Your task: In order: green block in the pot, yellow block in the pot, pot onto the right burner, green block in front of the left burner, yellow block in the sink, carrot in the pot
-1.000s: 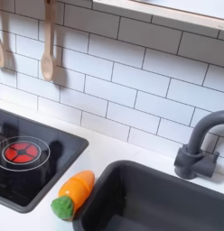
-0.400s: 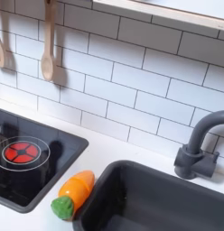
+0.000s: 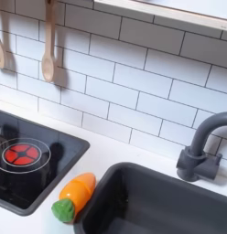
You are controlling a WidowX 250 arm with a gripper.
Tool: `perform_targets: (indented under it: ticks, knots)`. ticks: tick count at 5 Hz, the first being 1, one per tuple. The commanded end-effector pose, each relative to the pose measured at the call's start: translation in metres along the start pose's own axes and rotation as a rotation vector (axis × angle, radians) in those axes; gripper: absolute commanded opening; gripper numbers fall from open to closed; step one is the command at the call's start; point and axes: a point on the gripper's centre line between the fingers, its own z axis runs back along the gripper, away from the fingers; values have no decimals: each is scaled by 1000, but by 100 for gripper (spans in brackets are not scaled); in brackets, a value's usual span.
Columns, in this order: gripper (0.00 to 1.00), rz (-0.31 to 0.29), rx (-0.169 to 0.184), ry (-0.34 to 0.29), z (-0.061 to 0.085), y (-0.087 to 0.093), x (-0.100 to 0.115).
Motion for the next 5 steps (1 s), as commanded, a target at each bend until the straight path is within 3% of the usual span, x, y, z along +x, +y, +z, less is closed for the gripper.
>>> perform_targets:
  ticks: [1,2,5]
  knots:
    - [100,-55,-72,31,6,-9,-5]
    - [100,-71,-88,84,0,-10,-14]
    - [100,-168,-137,80,-1,-20,-15]
